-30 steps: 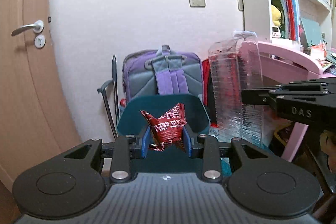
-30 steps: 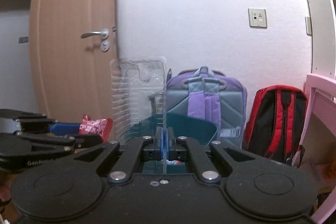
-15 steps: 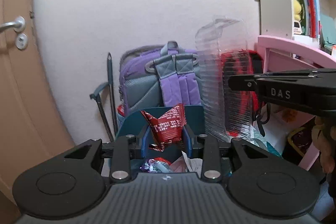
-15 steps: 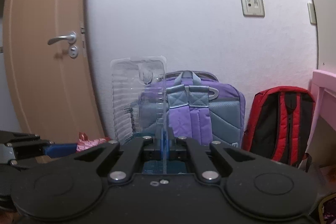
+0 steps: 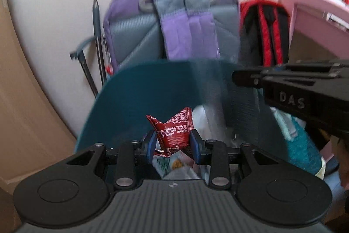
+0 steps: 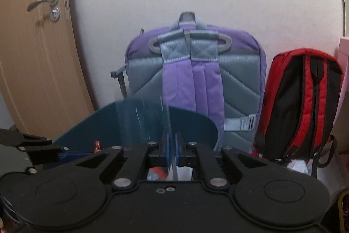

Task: Collect trash
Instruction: 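Open both grippers over the teal bin to drop the wrapper and tray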

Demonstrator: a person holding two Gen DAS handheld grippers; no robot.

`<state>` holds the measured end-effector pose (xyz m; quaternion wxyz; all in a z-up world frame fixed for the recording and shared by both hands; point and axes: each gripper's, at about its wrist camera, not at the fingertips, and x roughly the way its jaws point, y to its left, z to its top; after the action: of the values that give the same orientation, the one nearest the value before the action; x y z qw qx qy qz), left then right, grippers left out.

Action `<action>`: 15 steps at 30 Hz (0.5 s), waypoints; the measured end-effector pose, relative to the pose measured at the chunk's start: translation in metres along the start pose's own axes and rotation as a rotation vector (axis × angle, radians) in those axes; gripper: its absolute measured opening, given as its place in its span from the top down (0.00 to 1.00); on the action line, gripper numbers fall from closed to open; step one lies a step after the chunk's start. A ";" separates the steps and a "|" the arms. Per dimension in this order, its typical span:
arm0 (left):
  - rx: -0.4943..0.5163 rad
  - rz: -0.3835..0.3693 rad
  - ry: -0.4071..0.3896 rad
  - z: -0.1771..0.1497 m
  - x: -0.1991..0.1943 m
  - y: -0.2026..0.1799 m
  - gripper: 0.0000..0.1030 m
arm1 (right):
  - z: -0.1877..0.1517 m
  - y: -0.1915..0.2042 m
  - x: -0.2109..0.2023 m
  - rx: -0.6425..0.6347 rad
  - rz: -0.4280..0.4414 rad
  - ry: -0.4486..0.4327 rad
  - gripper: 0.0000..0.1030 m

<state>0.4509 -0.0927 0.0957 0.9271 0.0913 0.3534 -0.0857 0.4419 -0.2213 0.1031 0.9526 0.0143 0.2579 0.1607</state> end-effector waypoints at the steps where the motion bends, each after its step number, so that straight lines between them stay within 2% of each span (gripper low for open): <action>1: 0.000 0.007 0.009 -0.002 0.003 -0.001 0.68 | -0.001 -0.001 0.001 0.003 0.003 0.008 0.88; 5: -0.032 -0.003 0.038 -0.006 0.011 0.002 0.66 | -0.005 0.001 0.001 -0.002 -0.007 0.016 0.82; 8: -0.041 -0.005 0.036 -0.007 0.009 0.001 0.59 | -0.005 0.001 -0.003 0.005 -0.006 0.016 0.76; 10: -0.047 -0.011 0.030 -0.007 0.006 0.001 0.47 | -0.005 0.002 -0.006 0.005 -0.006 0.018 0.74; 12: -0.052 -0.010 0.015 -0.006 0.000 0.000 0.40 | -0.005 0.003 -0.013 0.003 -0.007 0.014 0.73; 15: -0.059 -0.016 -0.002 -0.006 -0.012 -0.001 0.37 | -0.003 0.004 -0.027 0.005 -0.008 0.004 0.71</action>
<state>0.4382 -0.0915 0.0990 0.9290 0.0612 0.3555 -0.0828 0.4172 -0.2259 0.1140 0.9527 0.0154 0.2603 0.1564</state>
